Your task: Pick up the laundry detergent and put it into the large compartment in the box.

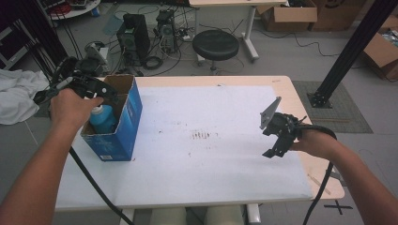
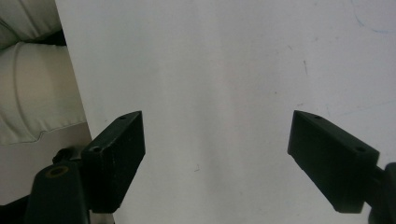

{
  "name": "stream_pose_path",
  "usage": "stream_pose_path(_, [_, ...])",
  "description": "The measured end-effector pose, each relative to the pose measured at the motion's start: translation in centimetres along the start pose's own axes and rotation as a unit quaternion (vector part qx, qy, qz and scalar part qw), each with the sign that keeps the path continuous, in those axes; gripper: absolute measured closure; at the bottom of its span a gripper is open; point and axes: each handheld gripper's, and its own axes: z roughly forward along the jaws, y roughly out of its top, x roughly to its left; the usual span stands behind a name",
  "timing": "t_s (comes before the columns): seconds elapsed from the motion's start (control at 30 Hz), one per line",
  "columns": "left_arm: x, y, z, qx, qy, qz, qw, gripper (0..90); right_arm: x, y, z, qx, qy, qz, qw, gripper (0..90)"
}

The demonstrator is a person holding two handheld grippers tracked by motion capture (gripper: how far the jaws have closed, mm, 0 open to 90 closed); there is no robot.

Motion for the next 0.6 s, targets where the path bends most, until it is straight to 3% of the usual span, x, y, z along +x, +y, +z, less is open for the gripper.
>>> stream_pose_path(0.37, [-2.3, 0.4, -0.6, -0.006, -0.012, 0.047, 0.9988, 19.4, 0.1, 0.1, -0.1, -0.001, -0.001, -0.002, 1.0000, 18.7])
stream_pose_path(0.6, [-5.0, 0.8, -1.2, -0.014, -0.023, 0.100, 0.9946, 18.7, 0.2, 0.2, -0.2, 0.000, -0.002, 0.000, 1.0000, 18.7])
